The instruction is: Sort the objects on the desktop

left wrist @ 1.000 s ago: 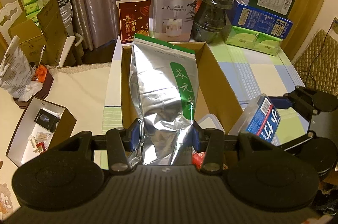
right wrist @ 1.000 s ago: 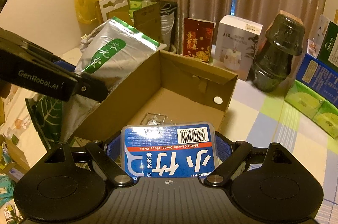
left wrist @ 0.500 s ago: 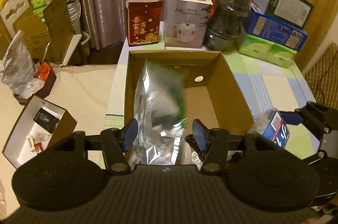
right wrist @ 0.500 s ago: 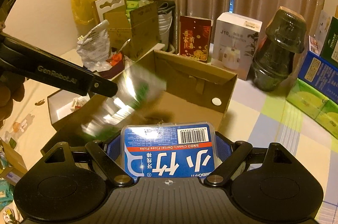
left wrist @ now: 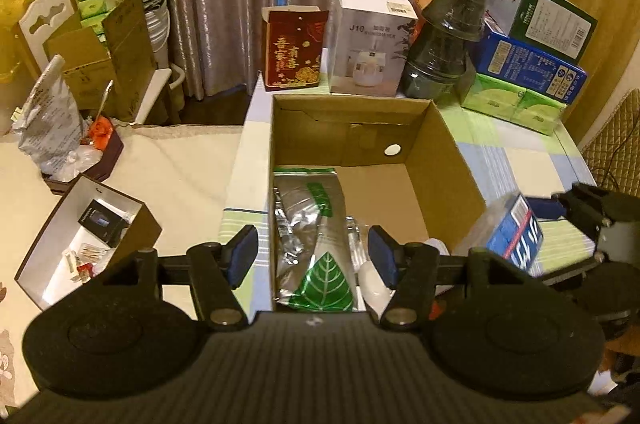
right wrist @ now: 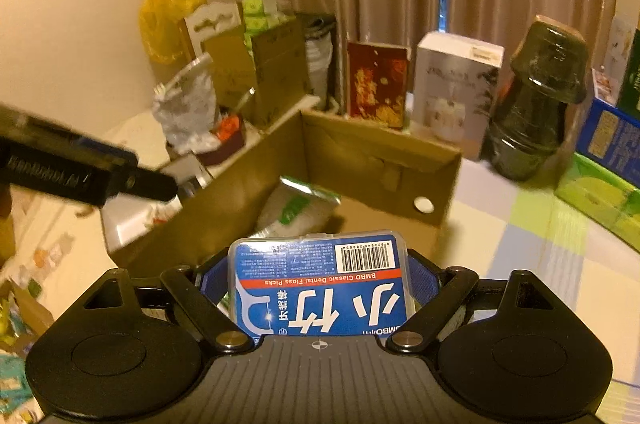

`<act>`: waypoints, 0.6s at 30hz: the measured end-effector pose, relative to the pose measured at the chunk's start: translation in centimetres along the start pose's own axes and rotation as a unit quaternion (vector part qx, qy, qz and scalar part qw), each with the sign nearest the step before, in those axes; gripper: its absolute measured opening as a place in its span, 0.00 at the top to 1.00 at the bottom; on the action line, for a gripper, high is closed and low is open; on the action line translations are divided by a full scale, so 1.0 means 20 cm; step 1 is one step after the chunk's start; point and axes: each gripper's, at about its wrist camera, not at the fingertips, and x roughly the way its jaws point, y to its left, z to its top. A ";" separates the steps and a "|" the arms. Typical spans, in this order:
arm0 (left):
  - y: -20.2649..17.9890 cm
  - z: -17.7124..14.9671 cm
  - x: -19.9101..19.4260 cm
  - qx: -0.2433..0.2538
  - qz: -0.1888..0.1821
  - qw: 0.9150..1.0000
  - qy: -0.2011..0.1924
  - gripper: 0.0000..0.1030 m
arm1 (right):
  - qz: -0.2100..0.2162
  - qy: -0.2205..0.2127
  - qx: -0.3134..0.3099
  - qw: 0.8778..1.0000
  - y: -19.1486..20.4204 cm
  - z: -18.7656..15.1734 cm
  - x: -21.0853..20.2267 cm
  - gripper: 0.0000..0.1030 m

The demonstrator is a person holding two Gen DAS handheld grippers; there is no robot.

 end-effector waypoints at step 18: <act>-0.02 -0.32 -0.28 -0.039 -0.005 0.999 -0.024 0.07 | -0.010 0.010 0.086 0.996 -0.04 -0.26 -0.36 0.05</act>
